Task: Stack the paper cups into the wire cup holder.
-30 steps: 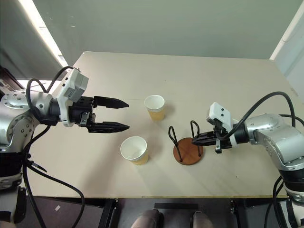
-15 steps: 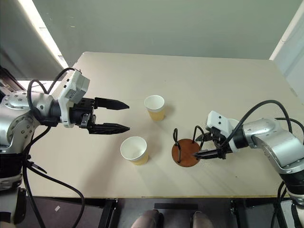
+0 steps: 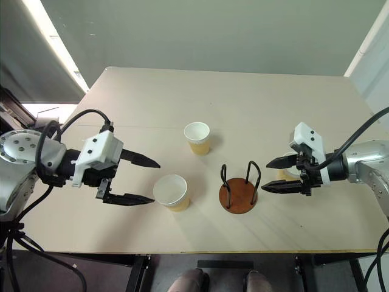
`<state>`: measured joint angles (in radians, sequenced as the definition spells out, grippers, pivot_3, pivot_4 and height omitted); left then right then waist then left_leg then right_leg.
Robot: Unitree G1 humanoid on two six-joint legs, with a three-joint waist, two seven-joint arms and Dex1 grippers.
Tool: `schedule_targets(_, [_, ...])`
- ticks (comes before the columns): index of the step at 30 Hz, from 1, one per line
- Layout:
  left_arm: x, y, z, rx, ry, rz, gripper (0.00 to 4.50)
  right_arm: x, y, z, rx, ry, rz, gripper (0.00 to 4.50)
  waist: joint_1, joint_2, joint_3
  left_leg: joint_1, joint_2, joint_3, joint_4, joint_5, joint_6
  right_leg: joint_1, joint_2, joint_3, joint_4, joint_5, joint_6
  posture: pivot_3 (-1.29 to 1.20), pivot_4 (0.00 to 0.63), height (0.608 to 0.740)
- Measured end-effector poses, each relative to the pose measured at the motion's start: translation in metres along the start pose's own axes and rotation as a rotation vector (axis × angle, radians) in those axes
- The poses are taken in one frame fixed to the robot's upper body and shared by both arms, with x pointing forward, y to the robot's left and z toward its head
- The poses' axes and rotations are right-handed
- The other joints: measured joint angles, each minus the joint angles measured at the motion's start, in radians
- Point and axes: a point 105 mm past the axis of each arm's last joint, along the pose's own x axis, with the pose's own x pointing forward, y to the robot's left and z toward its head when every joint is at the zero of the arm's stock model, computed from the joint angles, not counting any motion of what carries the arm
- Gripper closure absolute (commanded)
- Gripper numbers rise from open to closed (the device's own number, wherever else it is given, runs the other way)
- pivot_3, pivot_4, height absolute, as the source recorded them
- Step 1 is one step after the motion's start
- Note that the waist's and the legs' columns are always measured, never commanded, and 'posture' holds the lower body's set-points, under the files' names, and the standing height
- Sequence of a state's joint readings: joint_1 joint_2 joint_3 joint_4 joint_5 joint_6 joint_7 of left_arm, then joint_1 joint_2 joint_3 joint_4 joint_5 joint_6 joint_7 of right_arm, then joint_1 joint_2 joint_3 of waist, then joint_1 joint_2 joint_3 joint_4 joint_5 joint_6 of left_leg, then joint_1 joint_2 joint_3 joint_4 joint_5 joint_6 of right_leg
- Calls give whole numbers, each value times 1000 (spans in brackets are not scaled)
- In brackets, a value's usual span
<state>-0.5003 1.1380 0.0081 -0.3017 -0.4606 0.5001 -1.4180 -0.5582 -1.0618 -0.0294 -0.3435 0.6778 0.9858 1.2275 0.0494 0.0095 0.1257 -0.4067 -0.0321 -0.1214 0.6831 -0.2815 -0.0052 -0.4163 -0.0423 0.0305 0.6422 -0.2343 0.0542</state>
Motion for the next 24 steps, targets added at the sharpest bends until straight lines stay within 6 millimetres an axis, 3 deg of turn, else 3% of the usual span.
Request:
schedule_targets(7, [12,-4,-6,68,82,-55,0,-12,15,49,-85,-149,76,803,-5,0,0,1,0,0,-2,0,0,-1,0,0,2,-1,-2,0,150,740])
schedule_targets(9, [17,-8,-10,78,106,-94,0,-14,18,54,-91,-153,89,803,-4,0,0,1,0,-1,-2,0,0,-1,0,-1,1,-1,-2,0,150,740])
schedule_targets(22, [35,-16,-22,178,197,-201,0,-13,21,54,-88,-133,86,803,-4,0,0,0,0,-1,-2,0,-1,-1,0,-1,2,-1,-2,0,150,740])
schedule_targets(24, [37,-16,-24,192,208,-212,384,-11,21,53,-102,-140,87,759,-4,0,0,0,0,-1,-2,0,0,-1,0,-1,2,-1,-2,0,150,740])
